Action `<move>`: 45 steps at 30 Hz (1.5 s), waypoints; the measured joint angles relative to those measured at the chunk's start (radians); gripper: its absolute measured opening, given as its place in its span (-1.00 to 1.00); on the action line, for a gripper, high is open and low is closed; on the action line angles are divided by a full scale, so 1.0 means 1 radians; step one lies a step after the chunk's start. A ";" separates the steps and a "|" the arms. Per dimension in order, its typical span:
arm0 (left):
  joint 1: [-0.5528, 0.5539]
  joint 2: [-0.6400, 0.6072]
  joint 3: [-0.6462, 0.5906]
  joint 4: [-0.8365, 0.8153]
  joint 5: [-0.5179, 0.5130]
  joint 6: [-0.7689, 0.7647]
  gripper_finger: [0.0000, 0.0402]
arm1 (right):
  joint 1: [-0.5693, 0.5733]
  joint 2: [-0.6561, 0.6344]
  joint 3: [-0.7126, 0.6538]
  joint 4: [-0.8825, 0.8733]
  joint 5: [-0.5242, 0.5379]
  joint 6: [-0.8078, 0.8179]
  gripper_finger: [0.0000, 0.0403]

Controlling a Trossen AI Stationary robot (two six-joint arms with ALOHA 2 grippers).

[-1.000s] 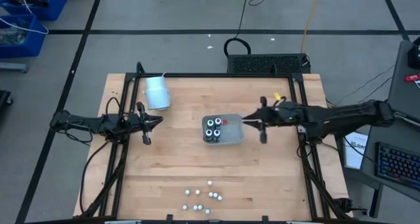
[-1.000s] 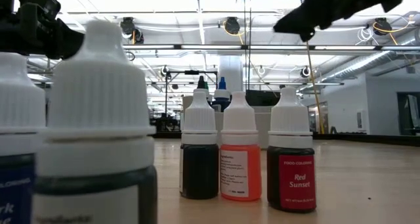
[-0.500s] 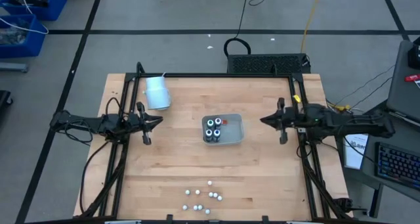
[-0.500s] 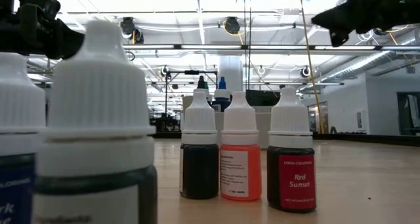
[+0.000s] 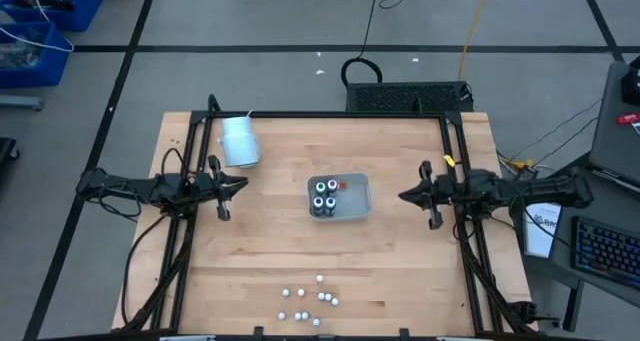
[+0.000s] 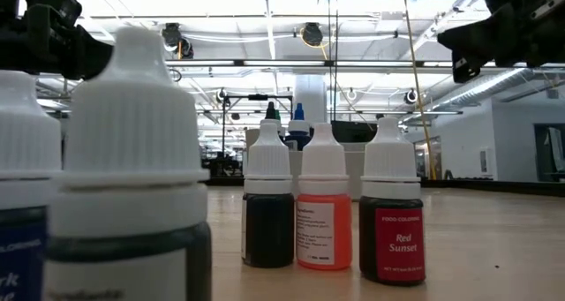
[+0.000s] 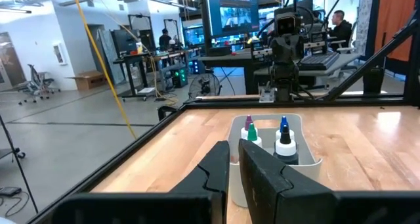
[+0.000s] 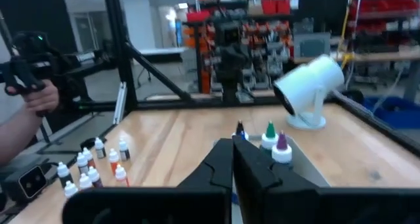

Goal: Pick & Place food coloring
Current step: Put the top small black food coloring bottle into the bin

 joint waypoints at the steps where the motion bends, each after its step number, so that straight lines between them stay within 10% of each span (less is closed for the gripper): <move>1: 0.000 0.000 0.000 -0.001 0.000 0.000 -0.79 | 0.000 -0.009 -0.008 0.000 0.000 -0.005 -1.00; 23: -0.022 0.146 0.033 0.020 0.181 -0.053 -0.79 | -0.009 -0.023 -0.093 0.151 -0.072 -0.068 -1.00; 32: -0.168 0.588 0.307 0.053 0.092 -0.064 -0.79 | -0.009 -0.023 -0.095 0.144 -0.071 -0.069 -1.00; 37: -0.279 0.918 0.605 -0.280 -0.026 -0.191 -0.79 | -0.009 -0.023 -0.096 0.125 -0.071 -0.046 -1.00; 45: -0.399 1.358 1.060 -0.718 0.107 -0.373 -0.79 | -0.009 -0.022 -0.096 0.122 -0.070 -0.045 -1.00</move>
